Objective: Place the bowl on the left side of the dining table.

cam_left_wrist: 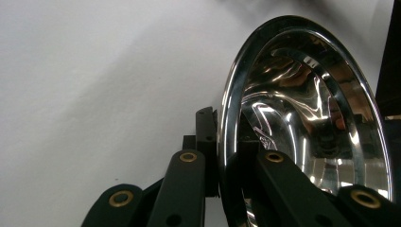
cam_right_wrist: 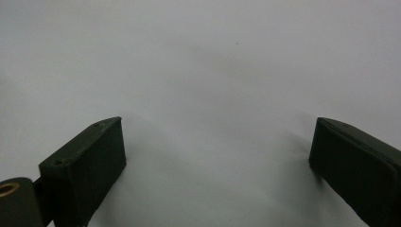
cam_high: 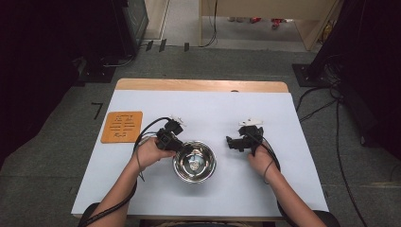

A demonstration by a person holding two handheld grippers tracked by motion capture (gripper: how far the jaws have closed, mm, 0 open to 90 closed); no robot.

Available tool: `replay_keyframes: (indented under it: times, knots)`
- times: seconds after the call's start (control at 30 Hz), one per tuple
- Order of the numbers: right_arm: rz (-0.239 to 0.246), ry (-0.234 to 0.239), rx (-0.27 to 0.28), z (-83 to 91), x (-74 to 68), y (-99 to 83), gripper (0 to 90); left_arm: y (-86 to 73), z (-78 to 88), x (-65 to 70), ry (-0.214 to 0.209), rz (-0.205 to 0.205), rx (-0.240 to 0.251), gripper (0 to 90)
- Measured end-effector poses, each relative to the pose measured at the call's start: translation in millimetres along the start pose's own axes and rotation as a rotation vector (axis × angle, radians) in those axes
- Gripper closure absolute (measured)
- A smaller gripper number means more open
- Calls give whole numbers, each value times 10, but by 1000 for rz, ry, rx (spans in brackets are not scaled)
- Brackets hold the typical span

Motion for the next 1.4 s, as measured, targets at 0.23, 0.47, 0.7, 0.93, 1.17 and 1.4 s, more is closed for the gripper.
replay_keyframes:
  times: [0.23,0.47,0.7,0.93,1.17,1.4]
  knots:
    - [-1,0,0,0,-1,0,41,-9,63,-62,14,25,22,865]
    - [-1,0,0,0,-1,0,41,-30,124,-130,18,52,35,865]
    - [-1,0,0,0,-1,0,41,-62,185,-202,30,87,52,865]
    - [1,0,-1,0,1,0,41,-87,251,-271,44,108,66,865]
    - [0,0,0,0,0,0,41,-113,326,-338,66,135,81,866]
    - [2,0,0,0,1,0,41,-142,374,-400,82,153,84,866]
Point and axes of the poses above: each handheld gripper's, and its own axes: z roughly backward along the jaws, y roughly out of its top, x roughly to its right, the point moved 4 cm from there along -z, roughly forward along the jaws, and after that the axes turned 2 degrees about -x, right-handed, at the moved point
